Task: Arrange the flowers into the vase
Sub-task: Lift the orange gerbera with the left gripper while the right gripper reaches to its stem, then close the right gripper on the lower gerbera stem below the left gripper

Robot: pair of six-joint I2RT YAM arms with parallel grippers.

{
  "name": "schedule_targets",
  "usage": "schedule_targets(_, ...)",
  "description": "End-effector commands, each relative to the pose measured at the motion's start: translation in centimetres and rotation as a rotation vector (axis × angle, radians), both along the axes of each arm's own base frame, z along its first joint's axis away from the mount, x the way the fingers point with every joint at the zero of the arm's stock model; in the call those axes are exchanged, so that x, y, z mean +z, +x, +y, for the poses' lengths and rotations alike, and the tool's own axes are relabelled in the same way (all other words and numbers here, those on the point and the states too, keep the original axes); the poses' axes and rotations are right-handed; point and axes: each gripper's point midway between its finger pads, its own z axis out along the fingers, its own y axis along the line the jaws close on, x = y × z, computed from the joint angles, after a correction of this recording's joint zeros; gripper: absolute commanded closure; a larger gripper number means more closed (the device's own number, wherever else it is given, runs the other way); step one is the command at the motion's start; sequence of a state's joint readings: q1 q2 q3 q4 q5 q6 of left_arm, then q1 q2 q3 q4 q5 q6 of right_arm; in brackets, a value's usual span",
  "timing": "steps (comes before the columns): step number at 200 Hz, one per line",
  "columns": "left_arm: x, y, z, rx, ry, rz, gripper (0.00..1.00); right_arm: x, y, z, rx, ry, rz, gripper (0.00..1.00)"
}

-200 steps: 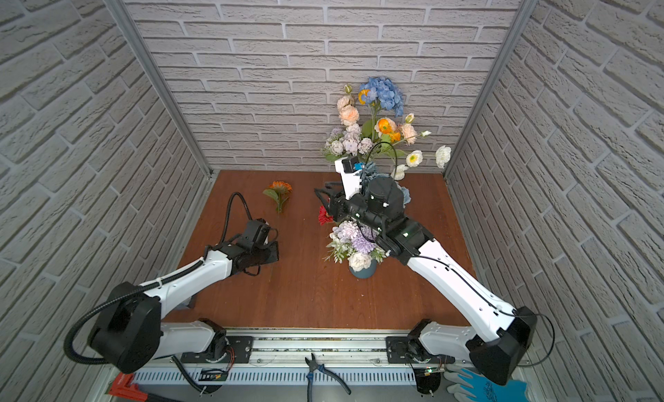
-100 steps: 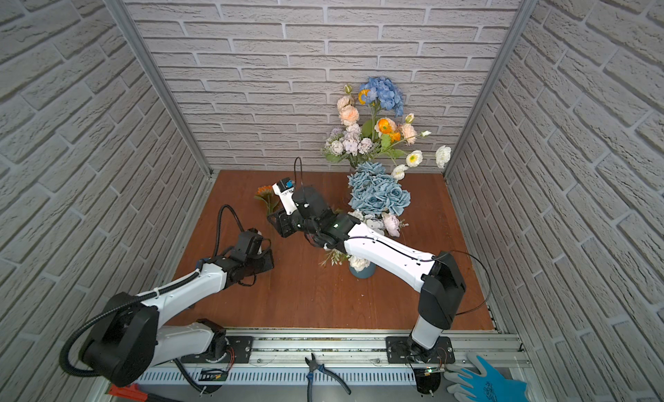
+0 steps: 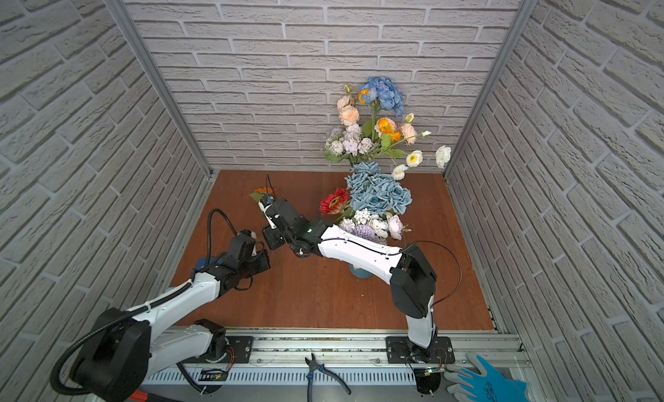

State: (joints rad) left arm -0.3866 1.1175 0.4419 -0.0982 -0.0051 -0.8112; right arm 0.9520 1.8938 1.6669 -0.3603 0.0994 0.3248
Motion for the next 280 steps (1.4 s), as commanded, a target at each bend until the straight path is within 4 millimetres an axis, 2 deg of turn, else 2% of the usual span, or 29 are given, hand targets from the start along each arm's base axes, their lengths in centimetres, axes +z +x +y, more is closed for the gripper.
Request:
schedule_targets(1, 0.6, 0.2, 1.1, 0.042, -0.006, -0.033, 1.0, 0.2, 0.6, -0.3, -0.036, -0.042, -0.039, 0.59)
schedule_targets(25, 0.8, 0.5, 3.4, 0.106, 0.018, -0.026, 1.0, -1.1, 0.6, 0.1, -0.039, -0.073, -0.03, 0.59)
schedule_targets(46, 1.8, 2.0, 5.4, 0.179, -0.007, -0.057, 1.0, -2.1, 0.2, 0.9, -0.032, -0.093, -0.028, 0.59)
schedule_targets(49, 2.1, 2.3, 5.6, 0.191, -0.012, -0.067, 1.0, -3.5, 0.3, 1.2, -0.029, -0.118, -0.016, 0.59)
schedule_targets(76, 4.8, 5.1, 7.7, 0.281, -0.049, -0.18, 1.0, -6.7, -0.1, 2.3, -0.012, -0.198, 0.011, 0.59)
schedule_targets(85, 5.7, 6.1, 8.3, 0.298, -0.05, -0.213, 0.91, -7.7, 0.0, 2.5, -0.016, -0.21, 0.019, 0.59)
schedule_targets(109, 7.3, 8.2, 9.2, 0.333, -0.066, -0.271, 0.51, -9.0, 1.0, 3.2, -0.045, -0.211, 0.005, 0.59)
schedule_targets(124, 7.7, 9.0, 9.4, 0.344, -0.074, -0.286, 0.3, -9.6, 2.1, 3.5, -0.074, -0.229, -0.013, 0.59)
schedule_targets(133, 7.7, 9.3, 9.3, 0.343, -0.075, -0.285, 0.22, -10.0, 2.8, 3.6, -0.096, -0.24, -0.029, 0.59)
schedule_targets(167, 7.3, 9.4, 9.3, 0.331, -0.057, -0.265, 0.03, -12.6, 5.6, 3.6, -0.178, -0.235, -0.032, 0.59)
schedule_targets(221, 8.2, 8.6, 10.4, 0.358, -0.009, -0.292, 0.02, -14.4, 8.8, 4.4, -0.217, -0.237, -0.066, 0.59)
schedule_targets(280, 8.7, 8.5, 10.5, 0.364, -0.017, -0.307, 0.02, -16.9, 10.6, 4.2, -0.255, -0.25, -0.048, 0.62)
